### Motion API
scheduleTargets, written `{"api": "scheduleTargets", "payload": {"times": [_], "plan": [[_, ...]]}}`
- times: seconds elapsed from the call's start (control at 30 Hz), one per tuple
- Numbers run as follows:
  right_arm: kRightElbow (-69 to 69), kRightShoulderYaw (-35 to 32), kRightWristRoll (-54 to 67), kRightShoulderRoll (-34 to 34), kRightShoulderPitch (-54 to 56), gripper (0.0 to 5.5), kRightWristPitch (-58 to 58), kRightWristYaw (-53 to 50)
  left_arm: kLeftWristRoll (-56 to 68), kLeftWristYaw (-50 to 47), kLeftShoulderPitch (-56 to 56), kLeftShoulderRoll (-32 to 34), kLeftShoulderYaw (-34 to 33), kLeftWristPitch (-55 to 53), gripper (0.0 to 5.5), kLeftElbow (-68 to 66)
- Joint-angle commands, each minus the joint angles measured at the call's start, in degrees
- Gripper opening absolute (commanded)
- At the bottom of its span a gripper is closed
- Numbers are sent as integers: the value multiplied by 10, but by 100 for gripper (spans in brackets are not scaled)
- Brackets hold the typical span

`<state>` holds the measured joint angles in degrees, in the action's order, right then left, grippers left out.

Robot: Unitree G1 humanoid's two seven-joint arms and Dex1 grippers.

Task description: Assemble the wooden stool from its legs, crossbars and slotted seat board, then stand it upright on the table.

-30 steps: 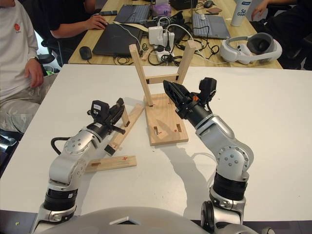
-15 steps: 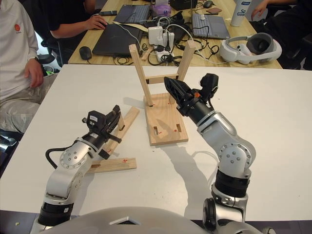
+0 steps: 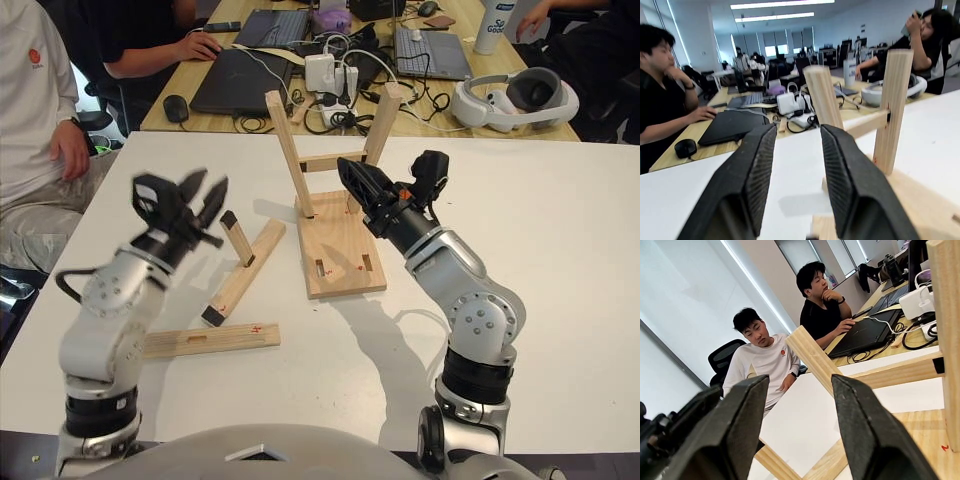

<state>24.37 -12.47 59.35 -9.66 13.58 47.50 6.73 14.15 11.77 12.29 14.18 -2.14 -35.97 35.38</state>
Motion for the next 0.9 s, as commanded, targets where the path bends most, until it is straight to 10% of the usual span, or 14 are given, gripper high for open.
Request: {"api": "scheduleTargets", "payload": {"times": [0.03,0.4,0.73,0.9], "plan": [[-2,5,4,1,10,232,-5,-3,50,-27,164,-19,-34,-79,162,-7],[-10,11,2,-3,20,232,-12,2,95,-52,356,5,-95,-141,162,-111],[-14,12,6,-7,23,232,-9,3,19,-90,35,-16,97,-244,162,-201],[-19,10,9,-14,26,232,-6,5,-11,-108,30,-28,83,-224,162,-216]]}}
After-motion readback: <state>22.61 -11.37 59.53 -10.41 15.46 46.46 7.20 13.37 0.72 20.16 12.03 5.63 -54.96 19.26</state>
